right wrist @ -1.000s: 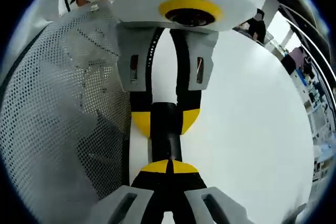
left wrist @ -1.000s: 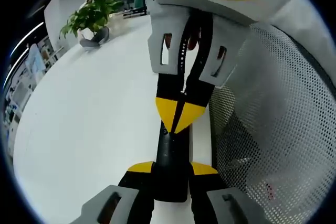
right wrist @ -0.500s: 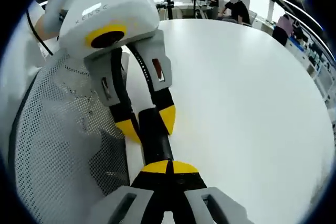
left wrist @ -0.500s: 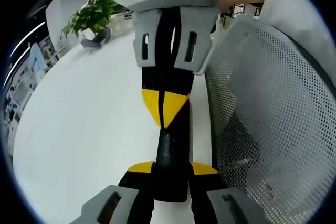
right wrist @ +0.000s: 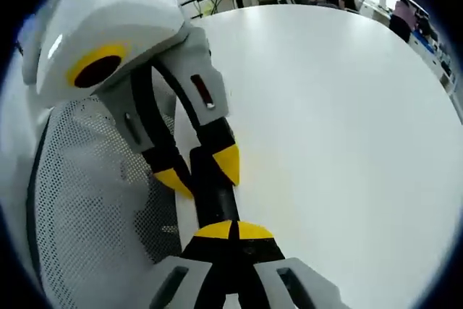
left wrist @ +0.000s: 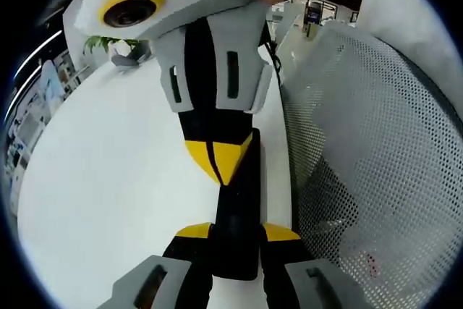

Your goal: Press the specified remote control buttons in sequence, fully releasing each button before pressing the next.

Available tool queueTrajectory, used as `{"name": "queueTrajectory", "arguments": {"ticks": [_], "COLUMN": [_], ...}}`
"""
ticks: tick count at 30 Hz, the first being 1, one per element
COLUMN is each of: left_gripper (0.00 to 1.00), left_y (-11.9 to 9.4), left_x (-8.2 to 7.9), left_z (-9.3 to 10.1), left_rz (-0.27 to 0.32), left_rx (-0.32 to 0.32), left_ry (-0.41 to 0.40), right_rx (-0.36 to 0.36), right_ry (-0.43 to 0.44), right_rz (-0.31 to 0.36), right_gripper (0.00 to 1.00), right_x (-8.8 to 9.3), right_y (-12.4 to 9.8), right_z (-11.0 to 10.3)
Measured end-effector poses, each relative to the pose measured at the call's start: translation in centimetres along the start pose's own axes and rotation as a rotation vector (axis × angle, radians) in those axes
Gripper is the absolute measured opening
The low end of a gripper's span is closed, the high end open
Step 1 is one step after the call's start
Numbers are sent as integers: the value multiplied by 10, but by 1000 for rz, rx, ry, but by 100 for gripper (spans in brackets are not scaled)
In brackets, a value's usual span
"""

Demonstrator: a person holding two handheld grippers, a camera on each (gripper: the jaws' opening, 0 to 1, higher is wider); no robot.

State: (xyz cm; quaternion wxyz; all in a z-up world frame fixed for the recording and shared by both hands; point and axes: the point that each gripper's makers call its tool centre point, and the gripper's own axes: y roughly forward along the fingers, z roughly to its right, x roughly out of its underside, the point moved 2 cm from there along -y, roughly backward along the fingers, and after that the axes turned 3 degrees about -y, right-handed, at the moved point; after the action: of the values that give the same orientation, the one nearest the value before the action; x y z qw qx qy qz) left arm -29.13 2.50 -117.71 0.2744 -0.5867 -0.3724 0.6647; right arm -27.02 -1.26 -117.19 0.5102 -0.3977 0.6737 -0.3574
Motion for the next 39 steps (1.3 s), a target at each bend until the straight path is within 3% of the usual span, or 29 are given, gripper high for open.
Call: {"name": "queueTrajectory", "arguments": {"ticks": [6,11,12,16,19,23,26,28,29,32,35,39], "left_gripper": [24,24,24,24,24,24,24,25,25,25,25,24], "left_y": [0,0,0,0,0,0,0,0,0,0,0,0], "left_x": [0,0,0,0,1,1,1,1,1,1,1,1], "left_z": [1,1,0,1,1,1,1,1,1,1,1,1], "left_rz": [-4,-4,-3,5,2,4,9,7,6,1,8,15], "left_rx": [2,0,0,-2,-1,-1,-1,7,6,0,0,-1], "left_ry": [6,2,2,-4,-5,-6,-11,-8,-10,-15,-16,-16], "right_rx": [-24,15,46,84,60,87,93,94,116,156,159,124], "right_ry": [46,77,24,45,53,-42,-59,-136,-162,-212,-202,-104], "right_rz": [-35,-24,23,106,164,137,110,54,65,17,22,96], "right_gripper": [0,0,0,0,0,0,0,0,0,0,0,0], "right_x": [1,2,1,3,-5,-6,-5,-2,-6,-6,-7,-6], "right_y": [0,-1,-1,-4,-6,0,1,4,3,5,7,6], "right_z": [0,-2,-3,-6,-18,-22,-23,-26,-25,-25,-24,-22]}}
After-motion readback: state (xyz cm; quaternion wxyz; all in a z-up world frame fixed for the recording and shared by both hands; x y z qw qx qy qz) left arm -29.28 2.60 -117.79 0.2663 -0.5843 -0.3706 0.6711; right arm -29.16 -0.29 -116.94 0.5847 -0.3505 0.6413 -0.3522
